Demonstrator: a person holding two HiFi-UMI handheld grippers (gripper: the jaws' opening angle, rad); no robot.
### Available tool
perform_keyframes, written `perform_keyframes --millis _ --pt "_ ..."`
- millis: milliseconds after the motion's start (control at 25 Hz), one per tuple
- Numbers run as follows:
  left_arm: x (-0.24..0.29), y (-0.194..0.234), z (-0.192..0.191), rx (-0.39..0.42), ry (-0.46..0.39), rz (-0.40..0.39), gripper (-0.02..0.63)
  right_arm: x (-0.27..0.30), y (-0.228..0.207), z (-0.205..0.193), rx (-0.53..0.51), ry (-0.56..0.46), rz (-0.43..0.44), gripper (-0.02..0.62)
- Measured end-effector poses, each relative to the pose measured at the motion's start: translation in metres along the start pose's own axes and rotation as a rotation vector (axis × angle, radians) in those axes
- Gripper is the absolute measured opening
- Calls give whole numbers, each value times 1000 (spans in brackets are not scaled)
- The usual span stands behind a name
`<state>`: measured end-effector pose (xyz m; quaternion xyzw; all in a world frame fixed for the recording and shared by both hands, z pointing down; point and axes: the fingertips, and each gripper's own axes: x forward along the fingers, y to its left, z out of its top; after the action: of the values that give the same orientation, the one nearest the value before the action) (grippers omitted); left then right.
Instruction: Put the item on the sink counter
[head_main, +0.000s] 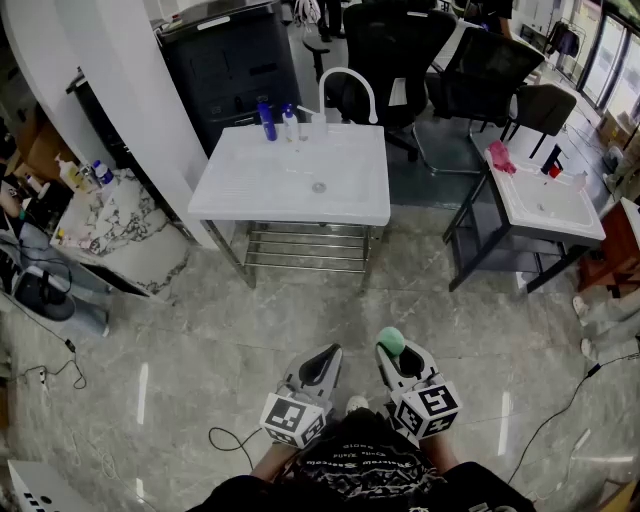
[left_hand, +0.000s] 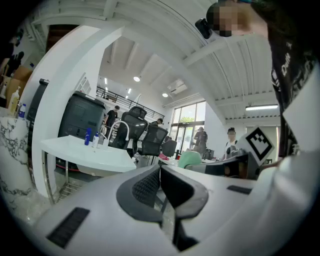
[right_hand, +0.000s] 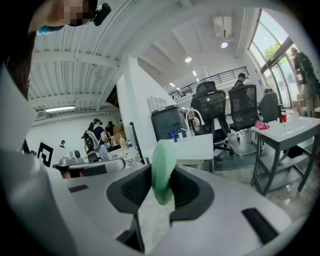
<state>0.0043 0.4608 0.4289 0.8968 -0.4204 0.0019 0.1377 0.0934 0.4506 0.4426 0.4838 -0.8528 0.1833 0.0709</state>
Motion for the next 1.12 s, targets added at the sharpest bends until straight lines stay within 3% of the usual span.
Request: perform_keyframes --millis 240,600,760,1120 --pt "-24 13 2 12 2 31 8 -2 17 -3 20 -22 -38 110" --pt "-12 5 7 41 -3 26 8 0 3 3 18 -36 -49 110" --pt "0 7 6 50 -7 44 8 2 -11 5 55 -57 -28 112" --pt "38 14 -6 39 5 59 8 10 -58 17 56 -86 -67 112"
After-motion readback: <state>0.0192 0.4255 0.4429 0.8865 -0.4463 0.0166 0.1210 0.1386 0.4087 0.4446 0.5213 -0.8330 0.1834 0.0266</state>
